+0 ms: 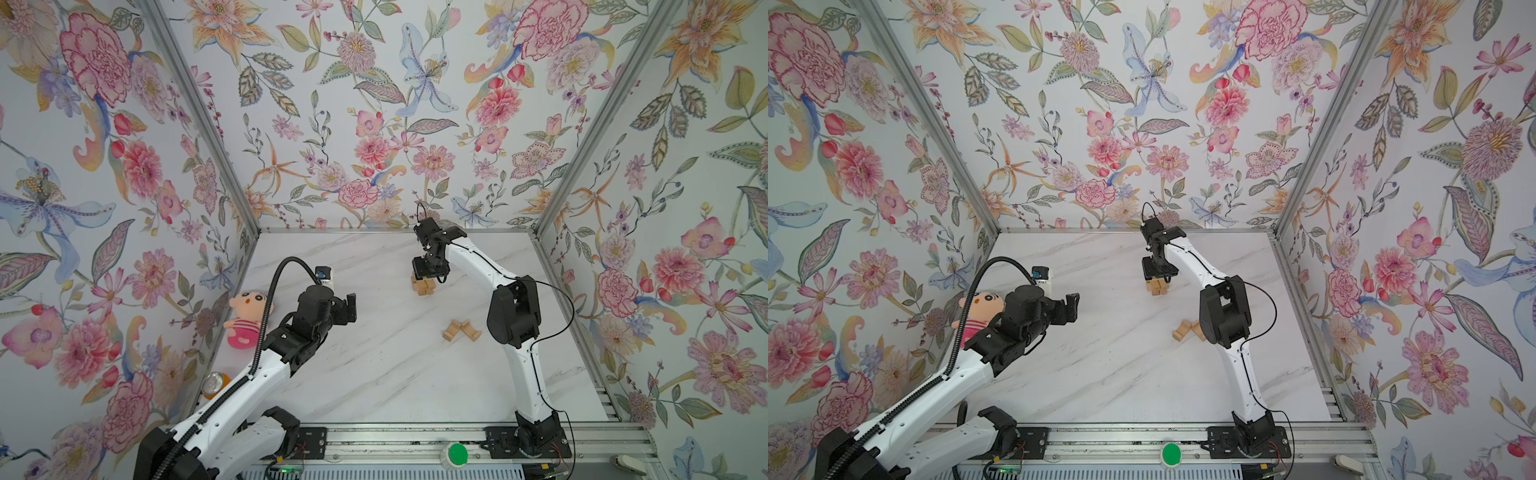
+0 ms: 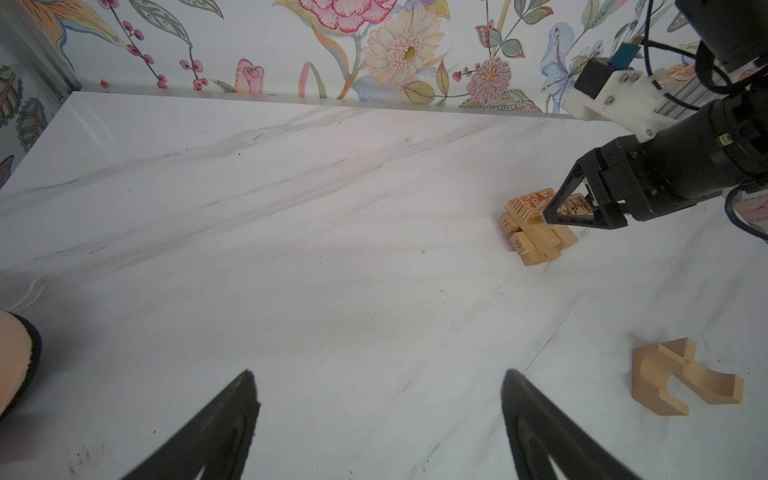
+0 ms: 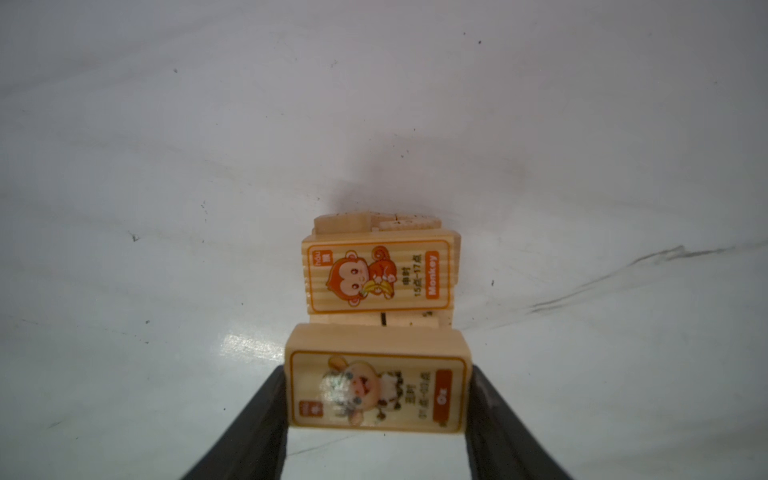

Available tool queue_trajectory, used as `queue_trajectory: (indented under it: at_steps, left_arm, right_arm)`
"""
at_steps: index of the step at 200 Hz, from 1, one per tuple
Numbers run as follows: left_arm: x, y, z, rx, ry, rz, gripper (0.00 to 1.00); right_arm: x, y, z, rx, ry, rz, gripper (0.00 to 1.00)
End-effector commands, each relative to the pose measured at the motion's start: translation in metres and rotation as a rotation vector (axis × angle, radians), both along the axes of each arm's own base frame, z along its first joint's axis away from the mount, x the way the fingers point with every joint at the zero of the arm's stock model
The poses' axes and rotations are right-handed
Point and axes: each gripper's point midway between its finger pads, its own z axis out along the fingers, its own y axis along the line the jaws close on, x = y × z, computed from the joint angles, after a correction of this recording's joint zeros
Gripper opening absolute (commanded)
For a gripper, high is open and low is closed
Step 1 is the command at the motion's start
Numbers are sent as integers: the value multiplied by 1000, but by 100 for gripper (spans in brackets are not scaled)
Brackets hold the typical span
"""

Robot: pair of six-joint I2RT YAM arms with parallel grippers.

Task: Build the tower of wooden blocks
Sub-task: 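Hold the ox block with the right gripper and settle it against the tower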

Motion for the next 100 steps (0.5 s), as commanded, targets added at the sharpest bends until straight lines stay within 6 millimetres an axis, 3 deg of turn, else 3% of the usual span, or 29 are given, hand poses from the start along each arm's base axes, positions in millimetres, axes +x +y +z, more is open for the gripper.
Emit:
queue_trajectory:
  at_steps: [1,100]
  left_arm:
    - [3,3,1,2,-3,11,92]
    - [5,2,-1,4,2,11,92]
  right_arm:
    - [-3,-2,-10,-11,41,20,55]
    - [-7,-3,-25,-19,78,23,55]
